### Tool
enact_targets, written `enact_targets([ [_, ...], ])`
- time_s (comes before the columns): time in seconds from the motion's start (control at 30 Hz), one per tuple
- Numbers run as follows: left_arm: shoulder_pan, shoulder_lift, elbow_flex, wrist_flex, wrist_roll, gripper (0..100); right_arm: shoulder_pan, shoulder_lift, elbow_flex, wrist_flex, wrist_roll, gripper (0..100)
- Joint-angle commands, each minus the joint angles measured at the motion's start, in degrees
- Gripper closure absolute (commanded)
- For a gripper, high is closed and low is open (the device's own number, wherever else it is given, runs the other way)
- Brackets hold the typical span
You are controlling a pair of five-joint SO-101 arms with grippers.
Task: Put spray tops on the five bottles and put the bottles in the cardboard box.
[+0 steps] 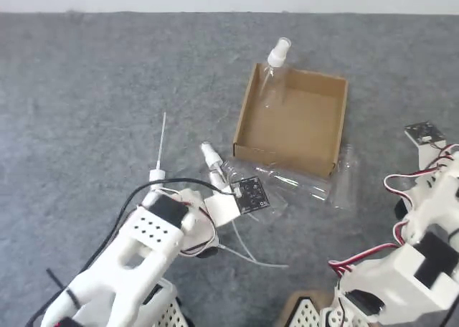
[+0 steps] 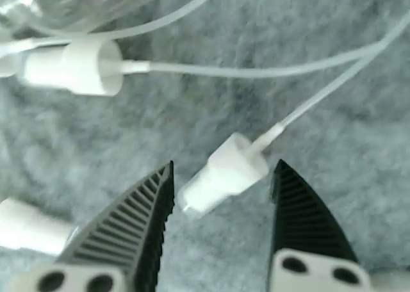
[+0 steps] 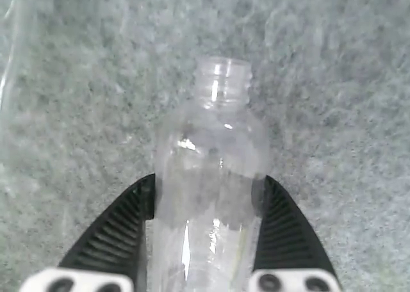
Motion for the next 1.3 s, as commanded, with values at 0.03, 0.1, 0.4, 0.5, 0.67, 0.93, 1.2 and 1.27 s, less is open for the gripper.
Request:
enact_targets([
  [0.03,0.00,-0.18,3.12,-5.19,2.02,77,0.66,-1.36,0.88,0.84,0.70,94.0],
  [0.1,-1.67,-0.18,3.30,-5.27,1.85,77,0.66,-1.36,0.88,0.84,0.70,94.0],
  [0.4,-17.76,-0.18,0.84,-5.36,-8.35,77,0.92,-1.45,0.88,1.19,0.70,94.0],
  [0.5,-21.98,-0.18,-2.86,-5.36,-8.70,77,0.84,-1.71,0.88,1.27,0.70,94.0],
  [0.67,-23.03,-0.35,-7.60,-3.69,-0.88,77,0.92,-1.80,0.88,1.36,0.70,94.0],
  [0.93,-22.15,-0.18,-11.82,-4.92,7.91,77,0.92,-1.80,0.97,1.36,0.70,94.0],
  [1.2,-13.01,-0.18,-12.79,12.31,7.21,77,0.84,-1.80,0.97,1.19,0.79,94.0],
  [1.27,-9.93,-0.26,-11.38,14.33,-0.70,77,0.75,-1.80,0.97,1.27,0.70,94.0],
])
